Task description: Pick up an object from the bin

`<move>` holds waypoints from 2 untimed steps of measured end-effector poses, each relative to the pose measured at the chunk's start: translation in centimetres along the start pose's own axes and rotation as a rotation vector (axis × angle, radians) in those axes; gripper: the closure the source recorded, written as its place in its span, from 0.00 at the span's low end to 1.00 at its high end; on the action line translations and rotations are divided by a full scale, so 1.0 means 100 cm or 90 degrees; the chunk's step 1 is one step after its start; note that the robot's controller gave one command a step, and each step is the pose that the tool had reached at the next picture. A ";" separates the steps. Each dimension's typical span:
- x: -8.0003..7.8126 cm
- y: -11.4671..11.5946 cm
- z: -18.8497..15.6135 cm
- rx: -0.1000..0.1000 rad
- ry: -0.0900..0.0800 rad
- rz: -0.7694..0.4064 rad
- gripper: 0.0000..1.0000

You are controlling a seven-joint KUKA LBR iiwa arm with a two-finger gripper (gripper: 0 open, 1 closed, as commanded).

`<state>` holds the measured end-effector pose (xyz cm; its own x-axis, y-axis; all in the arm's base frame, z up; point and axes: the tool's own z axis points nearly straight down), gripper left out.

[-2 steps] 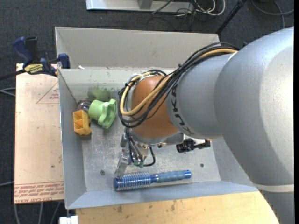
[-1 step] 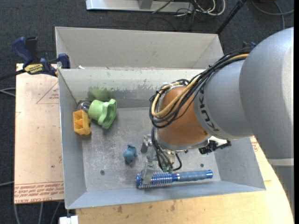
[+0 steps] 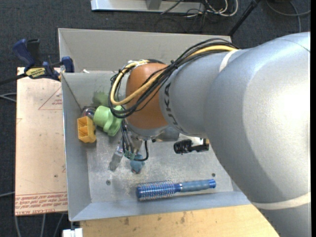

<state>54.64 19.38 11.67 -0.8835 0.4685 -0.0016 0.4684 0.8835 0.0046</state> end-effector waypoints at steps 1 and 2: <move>0.014 -0.059 -0.039 0.004 0.000 -0.005 0.00; 0.013 -0.115 -0.012 0.005 0.003 -0.186 0.00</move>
Offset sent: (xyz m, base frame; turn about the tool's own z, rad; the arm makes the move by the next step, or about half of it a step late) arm -0.0393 -0.0428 0.0367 -0.0121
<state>48.12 9.77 12.85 -0.9809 0.1944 0.0030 0.1944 0.9809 -0.0028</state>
